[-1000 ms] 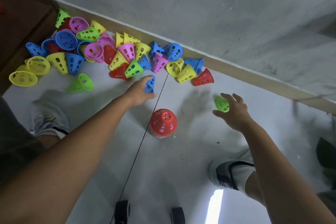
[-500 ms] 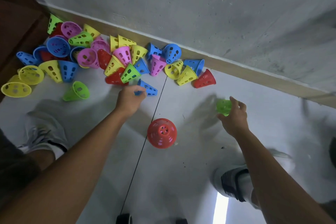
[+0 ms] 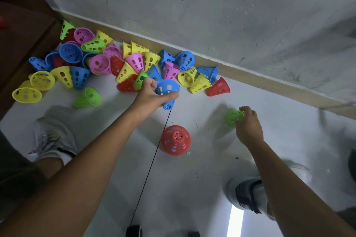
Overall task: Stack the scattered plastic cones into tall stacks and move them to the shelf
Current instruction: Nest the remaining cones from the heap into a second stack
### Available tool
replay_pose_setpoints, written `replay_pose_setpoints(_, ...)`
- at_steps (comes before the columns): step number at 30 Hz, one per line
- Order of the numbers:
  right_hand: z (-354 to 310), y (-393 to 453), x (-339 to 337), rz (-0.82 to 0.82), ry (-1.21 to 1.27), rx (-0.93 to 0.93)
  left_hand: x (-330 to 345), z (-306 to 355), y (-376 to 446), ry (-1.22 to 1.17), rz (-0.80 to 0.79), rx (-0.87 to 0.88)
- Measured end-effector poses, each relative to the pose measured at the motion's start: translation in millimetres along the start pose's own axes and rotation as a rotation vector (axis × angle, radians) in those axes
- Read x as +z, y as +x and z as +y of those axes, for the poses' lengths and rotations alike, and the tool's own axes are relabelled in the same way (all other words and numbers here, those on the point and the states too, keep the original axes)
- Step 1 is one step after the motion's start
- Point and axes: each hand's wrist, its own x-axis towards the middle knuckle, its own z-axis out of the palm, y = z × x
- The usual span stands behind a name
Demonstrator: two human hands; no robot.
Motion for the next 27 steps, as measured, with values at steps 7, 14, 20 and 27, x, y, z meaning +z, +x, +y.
replay_pose_setpoints(7, -3.3, -2.2, -7.4, -0.002, -0.018, -0.009, 0.9, 29.9, -20.2, 0.205, -0.114, 0.104)
replay_pose_setpoints(14, -26.0, 3.3, -32.8, -0.017, 0.176, -0.063, -12.8, 82.1, -38.8, 0.519, -0.319, 0.281)
replay_pose_setpoints(20, -55.1, -10.7, -71.4, -0.003, 0.314, -0.125, -22.9, 117.9, -80.1, 0.723, -0.459, 0.472)
replay_pose_setpoints(27, -80.8, -50.3, -98.4, 0.028, 0.443, -0.216, -24.4, 124.4, -113.3, 1.04, -0.463, 0.554)
